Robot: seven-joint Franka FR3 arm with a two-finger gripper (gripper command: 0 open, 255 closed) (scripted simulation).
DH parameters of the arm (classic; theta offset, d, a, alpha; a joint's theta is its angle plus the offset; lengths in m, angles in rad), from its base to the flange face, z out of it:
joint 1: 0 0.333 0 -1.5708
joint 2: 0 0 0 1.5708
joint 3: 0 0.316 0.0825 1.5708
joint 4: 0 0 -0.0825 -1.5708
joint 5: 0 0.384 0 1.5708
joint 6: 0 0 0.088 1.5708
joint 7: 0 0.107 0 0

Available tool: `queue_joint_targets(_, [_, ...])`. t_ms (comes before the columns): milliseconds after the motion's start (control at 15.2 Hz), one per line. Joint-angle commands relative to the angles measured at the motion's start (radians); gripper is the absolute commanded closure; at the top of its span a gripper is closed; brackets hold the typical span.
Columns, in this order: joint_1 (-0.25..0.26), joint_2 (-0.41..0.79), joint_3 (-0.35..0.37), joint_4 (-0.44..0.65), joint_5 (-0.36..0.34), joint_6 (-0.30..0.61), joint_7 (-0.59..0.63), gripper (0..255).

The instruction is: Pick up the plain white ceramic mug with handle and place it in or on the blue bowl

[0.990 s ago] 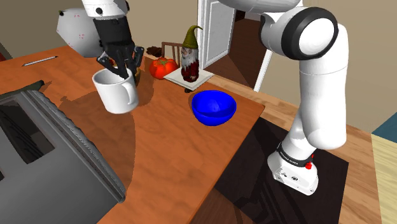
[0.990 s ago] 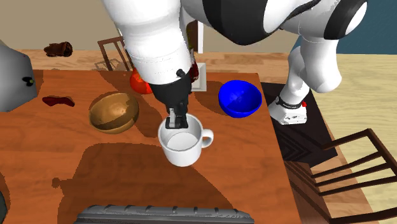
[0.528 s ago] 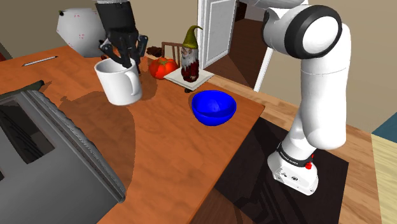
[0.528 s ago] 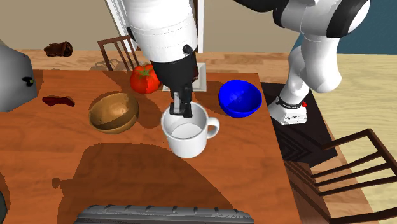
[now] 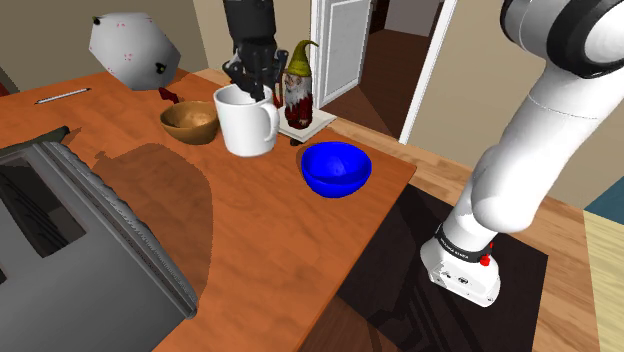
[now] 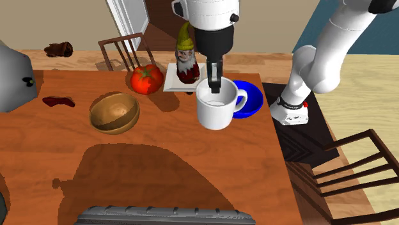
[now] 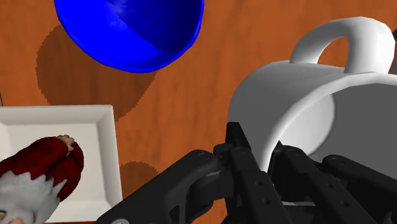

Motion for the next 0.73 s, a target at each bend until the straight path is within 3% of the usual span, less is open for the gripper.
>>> queue_joint_targets(0, [-0.023, -0.082, -0.023, -0.081, 0.029, 0.003, -0.046, 255])
queue_joint_targets(660, [-0.066, -0.451, -0.172, -0.409, 0.088, -0.043, -0.254, 255])
